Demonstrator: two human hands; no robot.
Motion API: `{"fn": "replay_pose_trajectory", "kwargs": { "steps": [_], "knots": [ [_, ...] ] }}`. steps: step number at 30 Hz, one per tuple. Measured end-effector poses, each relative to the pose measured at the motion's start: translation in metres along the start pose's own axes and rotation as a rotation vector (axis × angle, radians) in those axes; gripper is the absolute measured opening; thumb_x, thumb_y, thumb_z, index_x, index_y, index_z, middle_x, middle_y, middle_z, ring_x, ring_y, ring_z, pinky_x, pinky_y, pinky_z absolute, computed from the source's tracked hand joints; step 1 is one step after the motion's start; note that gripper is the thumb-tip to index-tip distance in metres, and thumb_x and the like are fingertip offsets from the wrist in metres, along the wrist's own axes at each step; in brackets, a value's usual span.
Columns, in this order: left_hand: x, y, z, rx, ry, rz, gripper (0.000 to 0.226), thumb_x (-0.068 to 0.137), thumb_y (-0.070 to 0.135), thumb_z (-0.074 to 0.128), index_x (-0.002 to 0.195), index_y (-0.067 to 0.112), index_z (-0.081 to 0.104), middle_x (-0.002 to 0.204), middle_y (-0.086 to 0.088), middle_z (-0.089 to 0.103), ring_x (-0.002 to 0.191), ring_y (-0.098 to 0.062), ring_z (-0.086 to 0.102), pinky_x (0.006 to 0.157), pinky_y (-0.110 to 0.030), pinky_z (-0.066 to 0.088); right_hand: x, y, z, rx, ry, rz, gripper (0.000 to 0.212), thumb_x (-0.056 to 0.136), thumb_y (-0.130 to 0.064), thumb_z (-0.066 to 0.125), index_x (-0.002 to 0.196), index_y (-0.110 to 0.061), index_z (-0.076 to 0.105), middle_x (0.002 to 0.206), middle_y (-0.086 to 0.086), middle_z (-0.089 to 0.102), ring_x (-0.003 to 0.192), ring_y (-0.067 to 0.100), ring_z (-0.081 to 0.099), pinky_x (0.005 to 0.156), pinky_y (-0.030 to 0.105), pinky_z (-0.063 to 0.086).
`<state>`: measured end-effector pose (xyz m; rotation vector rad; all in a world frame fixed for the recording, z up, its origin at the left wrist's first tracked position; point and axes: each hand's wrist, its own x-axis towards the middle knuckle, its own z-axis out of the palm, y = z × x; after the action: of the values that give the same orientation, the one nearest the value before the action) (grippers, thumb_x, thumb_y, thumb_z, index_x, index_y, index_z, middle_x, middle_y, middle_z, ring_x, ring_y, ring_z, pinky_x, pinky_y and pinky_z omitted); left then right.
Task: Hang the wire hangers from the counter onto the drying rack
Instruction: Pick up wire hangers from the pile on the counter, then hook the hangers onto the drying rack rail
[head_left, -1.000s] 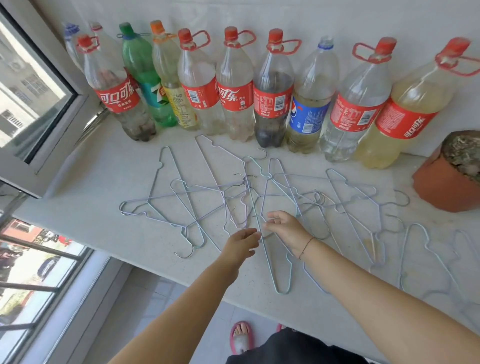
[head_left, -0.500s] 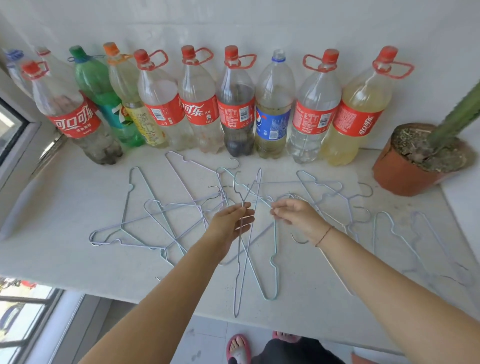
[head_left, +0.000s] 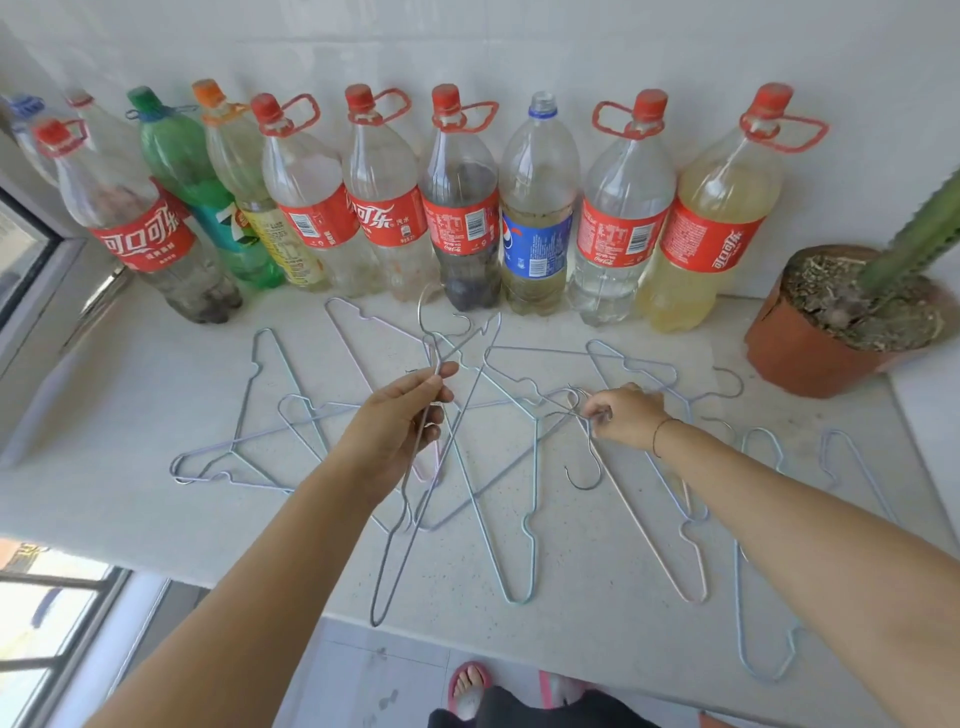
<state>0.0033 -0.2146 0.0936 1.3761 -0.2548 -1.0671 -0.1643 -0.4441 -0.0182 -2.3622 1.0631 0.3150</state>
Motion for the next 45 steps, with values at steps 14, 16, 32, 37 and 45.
{"fn": "replay_pose_trajectory", "kwargs": {
  "steps": [14,16,32,37,45],
  "knots": [
    [-0.037,-0.014,-0.017,-0.035,0.209,0.085,0.024,0.096,0.009,0.046,0.101,0.018,0.068,0.072,0.004,0.055,0.062,-0.009,0.044,0.06,-0.021,0.032,-0.022,-0.032,-0.02,0.748,-0.211,-0.233,0.027,0.084,0.006,0.058,0.11,-0.003,0.057,0.088,0.005,0.06,0.077,0.01,0.052,0.07,0.014,0.046],
    [-0.049,-0.015,-0.021,-0.051,0.228,0.096,0.023,0.096,0.01,0.046,0.102,0.017,0.067,0.07,0.005,0.056,0.062,-0.009,0.045,0.061,-0.02,0.033,-0.03,-0.043,-0.019,0.84,-0.257,-0.233,0.026,0.085,0.006,0.058,0.111,0.002,0.057,0.093,0.01,0.06,0.075,0.012,0.053,0.069,0.016,0.047],
    [-0.264,-0.039,-0.105,-0.147,0.447,0.25,0.028,0.094,0.008,0.047,0.11,0.022,0.066,0.08,0.004,0.058,0.067,-0.01,0.047,0.065,-0.022,0.036,-0.2,-0.205,0.039,1.191,-0.685,-0.423,0.033,0.089,0.0,0.051,0.121,-0.008,0.053,0.07,0.002,0.063,0.068,0.015,0.06,0.072,0.029,0.051],
    [-0.375,-0.06,-0.134,-0.101,0.525,0.302,0.034,0.092,0.004,0.051,0.119,0.022,0.064,0.08,0.005,0.059,0.068,-0.01,0.05,0.067,-0.023,0.036,-0.294,-0.253,0.069,1.185,-0.769,-0.487,0.035,0.091,-0.001,0.049,0.123,-0.015,0.051,0.081,0.006,0.059,0.062,0.016,0.058,0.065,0.026,0.053],
    [-0.538,-0.084,-0.152,-0.2,0.709,0.382,0.033,0.09,-0.003,0.051,0.116,0.014,0.064,0.075,0.0,0.059,0.067,-0.012,0.05,0.058,-0.021,0.044,-0.429,-0.31,0.114,1.151,-0.974,-0.595,0.043,0.093,0.003,0.042,0.133,-0.014,0.047,0.086,0.01,0.057,0.064,0.015,0.058,0.063,0.027,0.055]
  ]
}}
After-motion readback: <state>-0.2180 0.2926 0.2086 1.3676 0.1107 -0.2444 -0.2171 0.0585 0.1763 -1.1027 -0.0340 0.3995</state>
